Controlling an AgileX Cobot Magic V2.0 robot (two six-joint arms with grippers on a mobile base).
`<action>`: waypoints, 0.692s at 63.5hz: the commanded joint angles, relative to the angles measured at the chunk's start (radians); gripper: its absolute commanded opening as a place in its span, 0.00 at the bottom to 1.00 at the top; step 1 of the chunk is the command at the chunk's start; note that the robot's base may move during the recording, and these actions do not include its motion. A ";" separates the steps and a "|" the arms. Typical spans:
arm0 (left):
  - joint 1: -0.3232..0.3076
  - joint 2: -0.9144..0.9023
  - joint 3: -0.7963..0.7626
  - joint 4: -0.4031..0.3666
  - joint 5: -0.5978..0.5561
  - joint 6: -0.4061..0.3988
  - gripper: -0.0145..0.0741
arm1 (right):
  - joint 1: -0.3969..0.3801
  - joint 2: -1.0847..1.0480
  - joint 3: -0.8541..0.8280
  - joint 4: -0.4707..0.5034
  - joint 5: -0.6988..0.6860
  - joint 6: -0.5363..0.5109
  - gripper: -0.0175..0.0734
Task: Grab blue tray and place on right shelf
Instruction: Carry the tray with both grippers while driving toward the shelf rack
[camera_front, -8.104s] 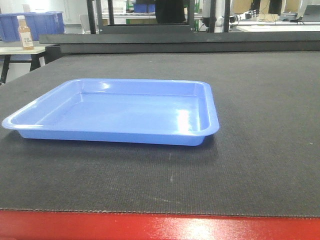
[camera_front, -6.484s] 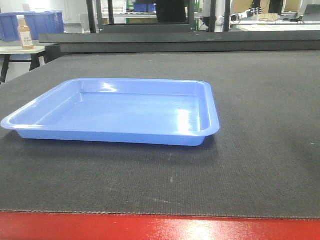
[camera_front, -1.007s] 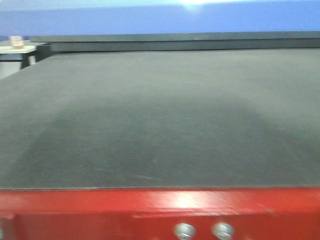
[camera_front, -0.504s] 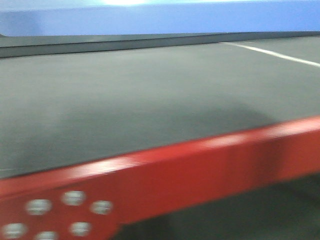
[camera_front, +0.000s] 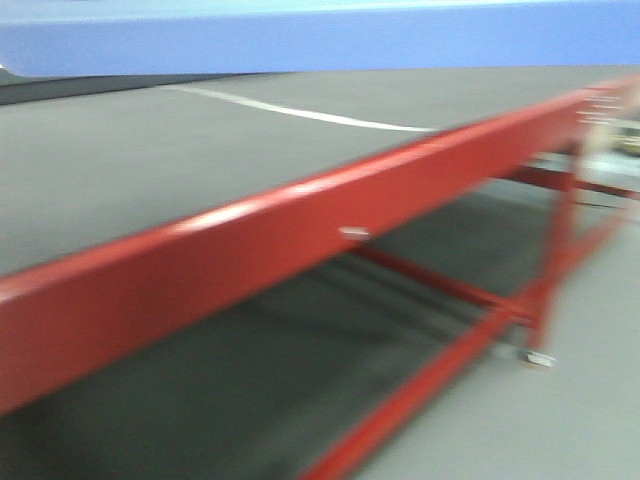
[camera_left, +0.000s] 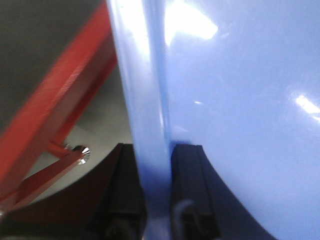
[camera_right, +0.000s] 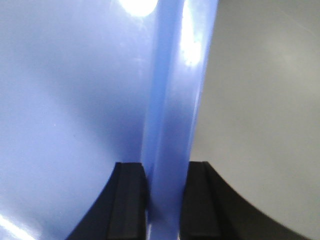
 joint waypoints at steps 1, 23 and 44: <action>-0.012 -0.026 -0.019 -0.004 0.049 0.035 0.11 | 0.001 -0.025 -0.033 -0.023 -0.074 -0.029 0.25; -0.012 -0.026 -0.019 -0.010 0.049 0.035 0.11 | 0.001 -0.025 -0.033 -0.023 -0.074 -0.029 0.25; -0.012 -0.026 -0.019 -0.010 0.049 0.035 0.11 | 0.001 -0.025 -0.033 -0.023 -0.074 -0.029 0.25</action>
